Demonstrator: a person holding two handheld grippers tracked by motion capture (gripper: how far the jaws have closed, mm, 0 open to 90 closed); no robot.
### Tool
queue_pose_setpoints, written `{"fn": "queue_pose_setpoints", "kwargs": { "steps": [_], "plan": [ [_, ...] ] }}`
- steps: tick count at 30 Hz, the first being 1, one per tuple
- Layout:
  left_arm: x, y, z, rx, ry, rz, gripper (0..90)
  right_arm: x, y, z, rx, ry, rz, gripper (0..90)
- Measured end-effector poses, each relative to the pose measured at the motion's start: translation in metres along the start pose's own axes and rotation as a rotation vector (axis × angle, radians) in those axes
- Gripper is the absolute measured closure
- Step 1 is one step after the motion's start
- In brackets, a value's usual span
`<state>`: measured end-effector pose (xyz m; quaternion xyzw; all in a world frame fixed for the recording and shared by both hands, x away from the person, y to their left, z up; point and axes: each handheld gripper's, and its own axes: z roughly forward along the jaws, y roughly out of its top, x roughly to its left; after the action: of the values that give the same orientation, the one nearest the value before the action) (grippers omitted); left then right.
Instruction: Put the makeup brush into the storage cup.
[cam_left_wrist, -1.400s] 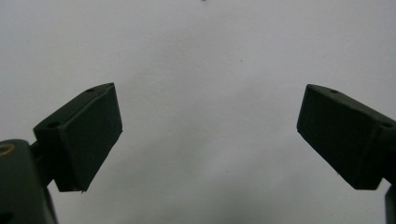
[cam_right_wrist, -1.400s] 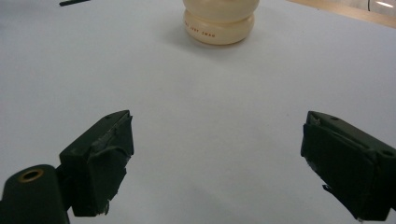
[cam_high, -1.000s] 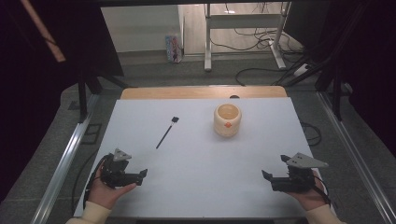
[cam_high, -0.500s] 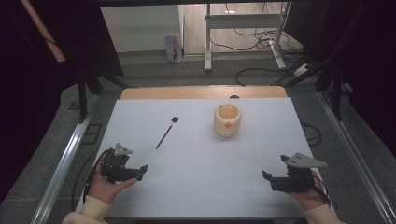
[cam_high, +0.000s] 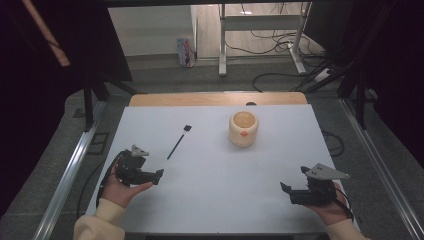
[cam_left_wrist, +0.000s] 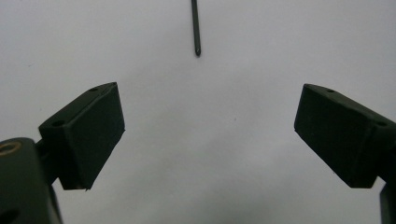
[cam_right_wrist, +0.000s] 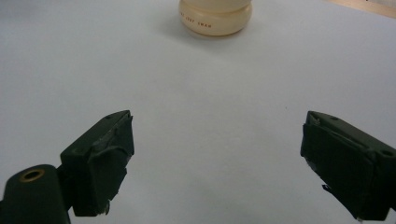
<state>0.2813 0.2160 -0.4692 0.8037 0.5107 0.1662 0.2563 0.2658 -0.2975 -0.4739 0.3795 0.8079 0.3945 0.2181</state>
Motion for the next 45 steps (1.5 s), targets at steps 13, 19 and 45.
{"fn": "queue_pose_setpoints", "kwargs": {
  "steps": [13, 19, 45],
  "plan": [
    [0.002, 0.017, 0.018, 0.032, -0.002, -0.005, 9.7, 0.000, 0.000, 0.001, 0.004, 0.000, 0.002, 10.1],
    [-0.002, 0.027, 0.028, 0.039, 0.012, -0.010, 9.7, 0.000, 0.000, 0.001, 0.002, -0.001, 0.006, 10.1],
    [0.000, 0.053, 0.063, 0.080, 0.006, -0.013, 11.5, -0.001, -0.001, 0.002, 0.011, -0.006, 0.003, 10.2]
  ]
}}
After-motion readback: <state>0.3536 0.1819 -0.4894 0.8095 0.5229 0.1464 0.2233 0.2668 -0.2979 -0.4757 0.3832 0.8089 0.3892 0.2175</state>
